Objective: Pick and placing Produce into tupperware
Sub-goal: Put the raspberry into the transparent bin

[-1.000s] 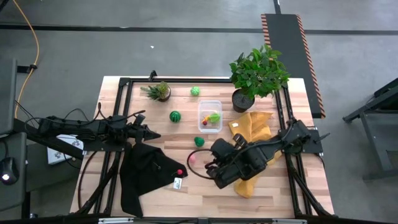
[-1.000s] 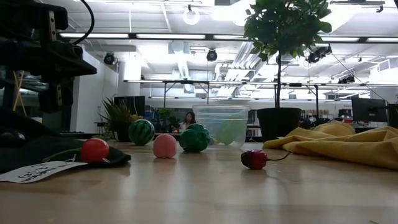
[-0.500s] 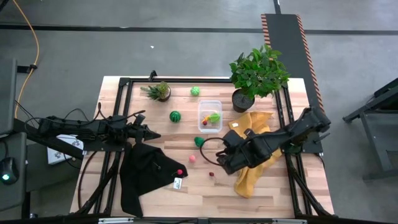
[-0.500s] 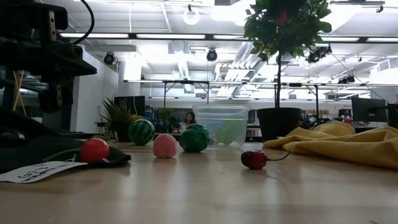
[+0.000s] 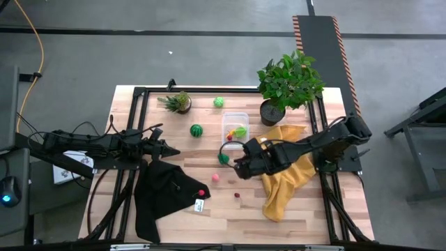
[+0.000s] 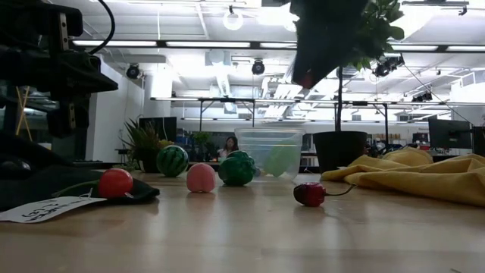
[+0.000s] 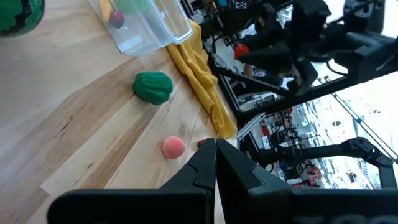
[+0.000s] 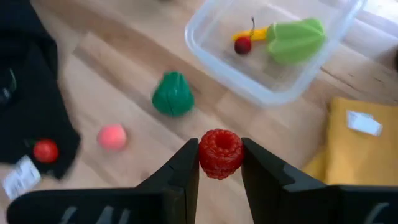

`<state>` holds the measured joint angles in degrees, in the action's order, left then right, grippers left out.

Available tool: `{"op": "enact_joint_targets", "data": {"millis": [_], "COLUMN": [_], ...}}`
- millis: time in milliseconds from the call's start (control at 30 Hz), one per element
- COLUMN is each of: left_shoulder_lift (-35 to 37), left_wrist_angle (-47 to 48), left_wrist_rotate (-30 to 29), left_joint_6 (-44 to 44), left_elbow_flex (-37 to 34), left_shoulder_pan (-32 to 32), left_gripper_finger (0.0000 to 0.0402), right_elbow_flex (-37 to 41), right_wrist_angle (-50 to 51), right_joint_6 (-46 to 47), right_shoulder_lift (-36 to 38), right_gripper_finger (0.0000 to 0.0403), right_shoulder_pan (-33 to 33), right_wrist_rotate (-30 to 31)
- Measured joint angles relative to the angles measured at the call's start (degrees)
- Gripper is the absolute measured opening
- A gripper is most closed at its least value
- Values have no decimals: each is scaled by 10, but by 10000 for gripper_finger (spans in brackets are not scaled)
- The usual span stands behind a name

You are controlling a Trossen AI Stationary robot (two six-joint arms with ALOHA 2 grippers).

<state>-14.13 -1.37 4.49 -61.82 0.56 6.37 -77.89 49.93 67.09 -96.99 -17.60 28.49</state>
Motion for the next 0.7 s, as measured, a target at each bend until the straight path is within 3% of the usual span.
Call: {"op": "enact_joint_targets", "data": {"millis": [700], "left_shoulder_lift": [0], "left_wrist_angle": [0], "left_wrist_rotate": [0], "left_joint_6": [0], "left_elbow_flex": [0], "left_shoulder_pan": [0], "left_gripper_finger": [1], "right_elbow_flex": [13], "right_wrist_angle": [-150], "right_joint_6": [-15], "right_shoulder_lift": [-85], "right_gripper_finger": [84], "right_shoulder_pan": [79], "right_wrist_rotate": [94]}}
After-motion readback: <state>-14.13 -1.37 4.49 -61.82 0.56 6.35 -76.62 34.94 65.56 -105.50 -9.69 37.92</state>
